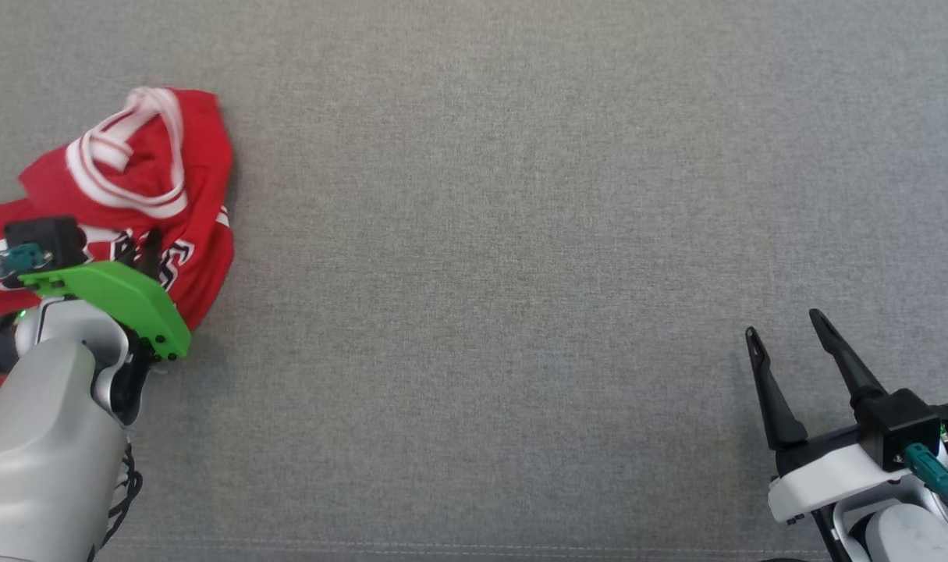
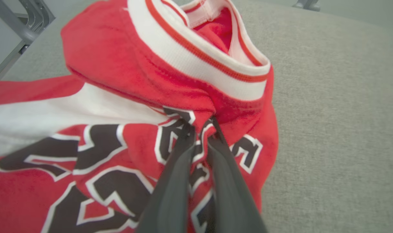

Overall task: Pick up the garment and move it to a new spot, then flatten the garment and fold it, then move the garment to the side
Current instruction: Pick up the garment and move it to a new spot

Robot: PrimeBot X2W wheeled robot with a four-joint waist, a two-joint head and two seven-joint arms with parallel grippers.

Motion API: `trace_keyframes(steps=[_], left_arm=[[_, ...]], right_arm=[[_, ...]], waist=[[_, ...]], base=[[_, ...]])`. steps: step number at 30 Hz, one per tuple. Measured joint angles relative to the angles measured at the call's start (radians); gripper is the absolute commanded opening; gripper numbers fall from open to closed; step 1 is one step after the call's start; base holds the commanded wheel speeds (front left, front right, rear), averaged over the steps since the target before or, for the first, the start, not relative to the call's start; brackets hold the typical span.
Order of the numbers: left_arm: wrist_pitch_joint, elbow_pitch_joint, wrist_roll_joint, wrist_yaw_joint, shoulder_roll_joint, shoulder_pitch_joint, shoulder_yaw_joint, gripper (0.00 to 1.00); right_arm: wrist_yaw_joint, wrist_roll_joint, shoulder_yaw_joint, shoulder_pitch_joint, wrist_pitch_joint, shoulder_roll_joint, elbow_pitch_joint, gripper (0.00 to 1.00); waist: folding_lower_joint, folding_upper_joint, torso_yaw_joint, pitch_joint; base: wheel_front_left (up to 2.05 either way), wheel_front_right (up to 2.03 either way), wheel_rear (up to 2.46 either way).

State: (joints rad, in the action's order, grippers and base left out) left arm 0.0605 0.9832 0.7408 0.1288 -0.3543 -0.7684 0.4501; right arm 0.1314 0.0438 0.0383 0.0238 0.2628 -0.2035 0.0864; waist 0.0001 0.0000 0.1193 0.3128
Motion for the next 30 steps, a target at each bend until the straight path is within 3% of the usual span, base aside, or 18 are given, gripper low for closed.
trace_keyframes(steps=[7,16,24,30], left_arm=[[0.035,-0.194,0.048,0.0,-0.011,-0.002,0.157,0.0],[0.01,-0.435,0.075,-0.007,0.11,0.072,0.251,0.0],[-0.04,-0.688,0.091,-0.079,0.186,0.163,0.305,0.0],[-0.05,-0.715,0.069,-0.13,0.24,0.163,0.338,0.0]], right_arm=[[0.0,0.013,0.015,-0.042,0.0,0.04,0.023,1.0],[0.0,0.024,0.011,-0.114,0.0,0.082,0.037,1.0],[0.0,0.025,-0.019,-0.147,0.0,0.092,0.035,1.0],[0.0,0.025,-0.013,-0.143,0.0,0.101,0.042,1.0]], waist=[[0.0,0.0,0.003,-0.102],[-0.0001,0.0,-0.032,-0.237],[-0.0001,0.0,-0.115,-0.289],[-0.0001,0.0,-0.183,-0.302]], base=[[0.0,0.0,0.0],[0.0,0.0,0.0],[0.0,0.0,0.0],[0.0,0.0,0.0]])
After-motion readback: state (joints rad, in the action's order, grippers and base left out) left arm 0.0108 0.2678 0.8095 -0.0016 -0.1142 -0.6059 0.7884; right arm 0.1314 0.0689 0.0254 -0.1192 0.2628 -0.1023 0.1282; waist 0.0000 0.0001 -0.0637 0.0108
